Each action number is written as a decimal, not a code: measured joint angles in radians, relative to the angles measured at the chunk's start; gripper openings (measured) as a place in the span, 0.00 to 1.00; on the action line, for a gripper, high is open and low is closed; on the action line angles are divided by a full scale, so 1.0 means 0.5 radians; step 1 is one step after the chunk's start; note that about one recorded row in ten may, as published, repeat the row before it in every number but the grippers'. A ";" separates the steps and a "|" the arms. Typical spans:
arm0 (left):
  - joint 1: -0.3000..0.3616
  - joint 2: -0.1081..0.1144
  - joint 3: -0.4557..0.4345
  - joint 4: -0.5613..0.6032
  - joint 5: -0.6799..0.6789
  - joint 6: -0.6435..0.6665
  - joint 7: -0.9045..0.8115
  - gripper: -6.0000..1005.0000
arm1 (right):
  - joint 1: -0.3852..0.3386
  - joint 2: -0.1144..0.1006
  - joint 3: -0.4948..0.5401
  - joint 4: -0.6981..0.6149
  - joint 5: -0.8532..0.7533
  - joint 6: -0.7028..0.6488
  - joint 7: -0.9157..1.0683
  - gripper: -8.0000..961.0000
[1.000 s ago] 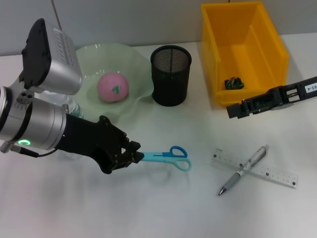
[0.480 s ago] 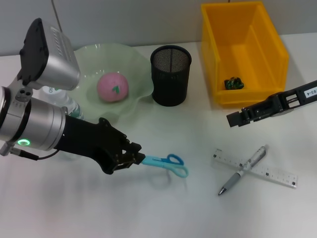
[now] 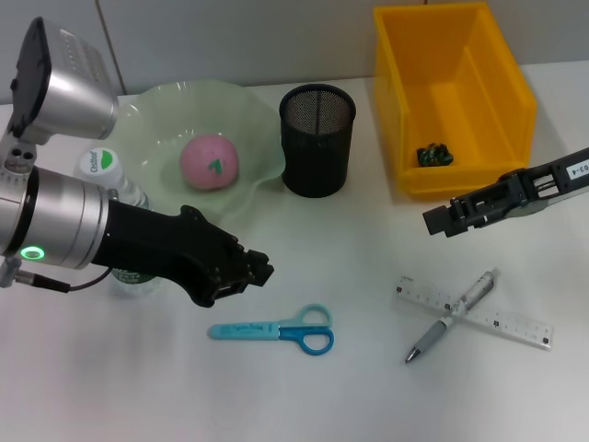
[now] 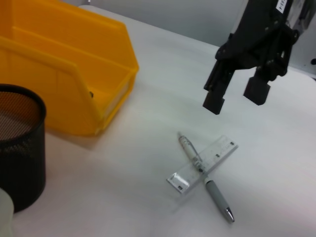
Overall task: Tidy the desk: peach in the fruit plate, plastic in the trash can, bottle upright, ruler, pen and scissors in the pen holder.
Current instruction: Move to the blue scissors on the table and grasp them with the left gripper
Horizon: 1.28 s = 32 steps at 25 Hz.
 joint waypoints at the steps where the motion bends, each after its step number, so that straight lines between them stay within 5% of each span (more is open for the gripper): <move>1: 0.000 0.000 0.006 -0.004 -0.005 0.000 0.019 0.09 | 0.004 -0.001 0.000 -0.004 0.000 -0.003 0.007 0.77; 11: -0.031 -0.005 0.018 -0.155 -0.031 0.025 0.124 0.12 | 0.004 0.009 0.000 0.006 0.003 0.030 -0.177 0.77; 21: -0.227 0.000 0.087 -0.218 0.222 0.017 0.146 0.16 | -0.014 0.004 0.000 0.003 -0.006 0.075 -0.268 0.77; 32: -0.330 -0.007 0.450 -0.219 0.465 0.237 0.228 0.47 | -0.004 0.004 -0.099 -0.005 -0.056 0.056 -0.291 0.77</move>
